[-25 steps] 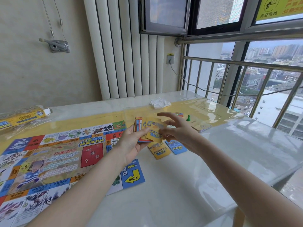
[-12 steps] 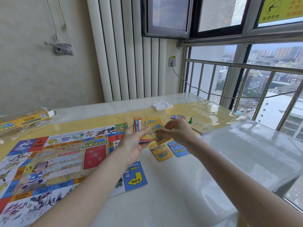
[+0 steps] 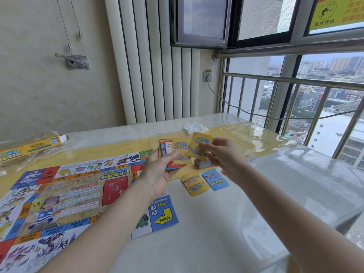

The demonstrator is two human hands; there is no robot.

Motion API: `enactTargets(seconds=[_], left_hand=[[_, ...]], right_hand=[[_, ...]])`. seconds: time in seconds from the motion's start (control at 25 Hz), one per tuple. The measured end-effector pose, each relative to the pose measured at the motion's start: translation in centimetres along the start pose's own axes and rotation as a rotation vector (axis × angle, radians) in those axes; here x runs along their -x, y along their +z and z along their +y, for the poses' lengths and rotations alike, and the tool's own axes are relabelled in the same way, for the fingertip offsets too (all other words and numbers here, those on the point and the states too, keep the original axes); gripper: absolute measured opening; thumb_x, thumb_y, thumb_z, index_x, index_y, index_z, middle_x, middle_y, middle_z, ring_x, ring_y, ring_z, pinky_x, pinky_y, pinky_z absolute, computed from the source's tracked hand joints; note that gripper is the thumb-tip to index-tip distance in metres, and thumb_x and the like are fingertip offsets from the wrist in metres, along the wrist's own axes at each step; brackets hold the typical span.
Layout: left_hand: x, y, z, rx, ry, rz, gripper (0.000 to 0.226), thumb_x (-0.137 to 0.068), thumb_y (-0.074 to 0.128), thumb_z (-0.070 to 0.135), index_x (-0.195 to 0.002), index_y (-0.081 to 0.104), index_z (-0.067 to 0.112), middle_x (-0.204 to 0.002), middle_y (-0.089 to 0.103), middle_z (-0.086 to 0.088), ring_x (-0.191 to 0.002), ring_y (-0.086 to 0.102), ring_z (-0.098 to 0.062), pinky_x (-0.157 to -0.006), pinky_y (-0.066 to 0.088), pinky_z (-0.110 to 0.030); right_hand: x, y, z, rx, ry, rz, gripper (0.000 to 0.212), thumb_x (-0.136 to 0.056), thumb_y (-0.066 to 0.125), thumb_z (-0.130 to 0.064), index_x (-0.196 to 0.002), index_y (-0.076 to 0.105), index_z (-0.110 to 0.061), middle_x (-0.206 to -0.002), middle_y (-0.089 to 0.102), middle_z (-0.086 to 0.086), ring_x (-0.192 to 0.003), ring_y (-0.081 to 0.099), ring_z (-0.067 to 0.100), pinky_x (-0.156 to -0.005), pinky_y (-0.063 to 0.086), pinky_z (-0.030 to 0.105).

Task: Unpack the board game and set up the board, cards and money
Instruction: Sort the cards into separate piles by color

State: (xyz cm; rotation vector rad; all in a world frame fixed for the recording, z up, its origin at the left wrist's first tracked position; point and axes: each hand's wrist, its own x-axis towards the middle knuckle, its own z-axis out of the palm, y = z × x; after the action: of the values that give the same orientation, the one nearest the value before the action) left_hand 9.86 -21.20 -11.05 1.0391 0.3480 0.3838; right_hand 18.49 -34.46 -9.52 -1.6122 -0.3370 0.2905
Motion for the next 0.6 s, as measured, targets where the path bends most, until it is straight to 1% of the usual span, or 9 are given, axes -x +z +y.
enactTargets(seconds=[0.08,0.16,0.24,0.32,0.36,0.44,0.48,0.52,0.6], left_hand=[[0.0,-0.1,-0.1,-0.019,-0.001,0.014,0.015,-0.086,0.058,-0.002,-0.089,0.057,0.013,-0.084,0.065,-0.006,-0.062,0.067,-0.013,-0.051,0.057,-0.023],[0.1,0.3,-0.4,-0.068,-0.006,-0.003,0.014,-0.086,0.059,0.001,-0.092,0.058,0.013,-0.086,0.065,-0.006,-0.072,0.065,-0.016,-0.057,0.057,-0.025],[0.4,0.5,-0.5,-0.082,-0.007,-0.018,0.010,-0.088,0.058,0.005,-0.095,0.059,0.013,-0.086,0.065,-0.006,-0.075,0.063,-0.017,-0.060,0.057,-0.025],[0.4,-0.1,0.0,-0.061,-0.001,0.002,0.007,-0.092,0.052,0.009,-0.094,0.058,0.012,-0.085,0.065,-0.006,-0.074,0.062,-0.017,-0.059,0.056,-0.024],[0.2,-0.7,0.3,-0.048,0.001,0.023,0.009,-0.094,0.050,0.009,-0.098,0.058,0.010,-0.088,0.066,-0.008,-0.076,0.062,-0.017,-0.062,0.055,-0.026],[-0.1,-1.9,0.6,-0.045,-0.013,0.067,0.021,-0.095,0.047,0.008,-0.115,0.054,0.006,-0.103,0.064,-0.016,-0.082,0.062,-0.023,-0.072,0.052,-0.032],[-0.1,-2.3,0.5,-0.063,-0.030,0.085,0.026,-0.096,0.046,0.007,-0.121,0.051,0.005,-0.109,0.061,-0.019,-0.083,0.061,-0.025,-0.074,0.050,-0.034],[0.0,-2.4,0.4,-0.082,-0.048,0.096,0.028,-0.096,0.046,0.006,-0.123,0.049,0.004,-0.111,0.059,-0.019,-0.082,0.060,-0.026,-0.073,0.049,-0.035],[0.5,-2.0,-0.1,-0.094,-0.076,0.089,0.026,-0.096,0.045,0.005,-0.122,0.049,0.004,-0.107,0.058,-0.016,-0.074,0.059,-0.021,-0.072,0.049,-0.036]], right_hand=[[0.2,0.0,0.1,0.061,0.037,-0.084,0.016,-0.085,0.064,-0.013,-0.084,0.056,0.000,-0.066,0.049,0.009,-0.051,0.041,0.013,-0.042,0.035,0.019],[0.6,0.7,0.4,0.102,0.037,-0.150,0.018,-0.086,0.064,-0.015,-0.082,0.057,0.001,-0.061,0.051,0.006,-0.051,0.042,0.012,-0.041,0.036,0.018],[0.6,1.2,0.5,0.076,-0.001,-0.125,0.018,-0.086,0.064,-0.015,-0.081,0.059,0.002,-0.061,0.055,0.005,-0.050,0.041,0.013,-0.039,0.034,0.018],[0.1,0.7,0.2,0.045,-0.007,-0.054,0.024,-0.085,0.064,-0.013,-0.091,0.060,0.009,-0.069,0.057,0.011,-0.049,0.041,0.013,-0.038,0.033,0.018],[0.0,0.1,-0.1,0.068,0.017,-0.044,0.024,-0.085,0.064,-0.012,-0.092,0.060,0.011,-0.072,0.057,0.012,-0.049,0.041,0.013,-0.038,0.034,0.018],[0.0,-0.7,-0.1,0.274,0.094,-0.111,0.018,-0.085,0.064,-0.011,-0.073,0.057,0.001,-0.065,0.053,0.009,-0.049,0.040,0.012,-0.039,0.033,0.017],[0.3,-0.7,0.2,0.428,0.134,-0.173,0.025,-0.084,0.064,-0.010,-0.065,0.050,-0.005,-0.061,0.049,0.006,-0.048,0.040,0.012,-0.039,0.033,0.017],[0.5,-0.2,0.6,0.552,0.166,-0.227,0.030,-0.084,0.065,-0.010,-0.061,0.045,-0.009,-0.059,0.046,0.005,-0.048,0.040,0.013,-0.038,0.033,0.017],[0.5,1.1,1.6,0.714,0.184,-0.278,0.029,-0.083,0.066,-0.013,-0.064,0.044,-0.010,-0.063,0.046,0.005,-0.050,0.043,0.014,-0.038,0.034,0.018]])
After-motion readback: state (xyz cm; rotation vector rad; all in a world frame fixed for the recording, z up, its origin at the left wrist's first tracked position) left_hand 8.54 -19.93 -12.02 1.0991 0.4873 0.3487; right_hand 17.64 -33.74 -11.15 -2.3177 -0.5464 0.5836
